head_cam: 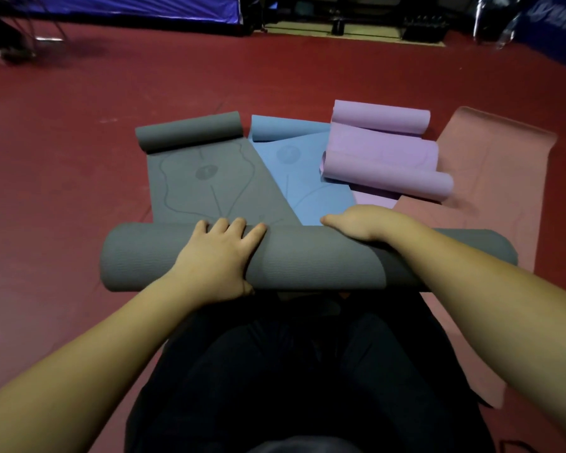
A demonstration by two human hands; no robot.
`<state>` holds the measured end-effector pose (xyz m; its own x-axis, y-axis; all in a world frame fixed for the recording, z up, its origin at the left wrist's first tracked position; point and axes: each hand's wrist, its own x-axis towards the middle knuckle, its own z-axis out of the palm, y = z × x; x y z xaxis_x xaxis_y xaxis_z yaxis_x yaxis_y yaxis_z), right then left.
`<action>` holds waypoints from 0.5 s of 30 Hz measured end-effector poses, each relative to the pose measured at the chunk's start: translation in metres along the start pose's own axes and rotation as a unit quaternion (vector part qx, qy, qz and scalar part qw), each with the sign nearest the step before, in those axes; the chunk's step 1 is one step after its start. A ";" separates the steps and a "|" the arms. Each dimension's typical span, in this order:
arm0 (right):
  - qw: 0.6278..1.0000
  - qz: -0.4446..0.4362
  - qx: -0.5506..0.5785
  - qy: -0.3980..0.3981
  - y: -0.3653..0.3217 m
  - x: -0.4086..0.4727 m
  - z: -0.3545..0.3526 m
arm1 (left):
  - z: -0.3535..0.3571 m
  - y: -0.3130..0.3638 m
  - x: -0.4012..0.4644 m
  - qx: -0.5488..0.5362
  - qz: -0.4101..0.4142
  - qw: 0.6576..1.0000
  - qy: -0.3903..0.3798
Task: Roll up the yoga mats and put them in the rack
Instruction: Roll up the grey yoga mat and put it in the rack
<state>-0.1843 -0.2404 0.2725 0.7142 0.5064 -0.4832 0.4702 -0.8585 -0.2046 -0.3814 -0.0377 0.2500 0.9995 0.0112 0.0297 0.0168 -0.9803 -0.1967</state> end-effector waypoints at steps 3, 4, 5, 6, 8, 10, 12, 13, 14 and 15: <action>0.999 -0.015 -0.007 -0.047 -0.001 -0.002 0.001 | -0.008 0.000 -0.007 -0.032 0.001 0.998 -0.049; 0.998 -0.021 -0.009 -0.064 -0.001 -0.002 0.004 | -0.008 0.000 -0.008 -0.043 0.003 0.997 -0.069; 0.996 -0.026 -0.010 -0.083 -0.001 -0.001 0.009 | -0.006 0.000 -0.008 -0.054 0.007 0.995 -0.089; 0.995 -0.028 -0.004 -0.099 0.002 0.001 0.015 | -0.003 0.001 -0.008 -0.063 0.012 0.992 -0.109; 0.995 -0.021 0.015 -0.098 0.006 0.006 0.026 | 0.002 0.001 -0.005 -0.080 0.020 0.987 -0.138; 0.999 -0.031 0.007 -0.034 0.008 0.010 0.030 | 0.004 -0.004 0.003 -0.101 0.018 0.982 -0.159; 0.996 -0.057 -0.009 0.069 0.008 0.010 0.032 | 0.004 -0.011 0.013 -0.135 0.014 0.973 -0.189; 0.992 -0.067 -0.004 0.111 0.007 0.008 0.033 | 0.003 -0.015 0.019 -0.156 0.010 0.966 -0.208; 0.988 -0.071 0.003 0.141 0.007 0.004 0.035 | 0.003 -0.019 0.025 -0.181 0.004 0.956 -0.232; 0.984 -0.072 0.001 0.160 0.007 -0.002 0.037 | 0.003 -0.023 0.031 -0.208 -0.001 0.944 -0.258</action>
<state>-0.2017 -0.2508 0.2405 0.7672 0.6221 -0.1561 0.5775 -0.7759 -0.2539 -0.3502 -0.0146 0.2526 0.8816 0.0016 -0.4720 0.1133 -0.9715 0.2083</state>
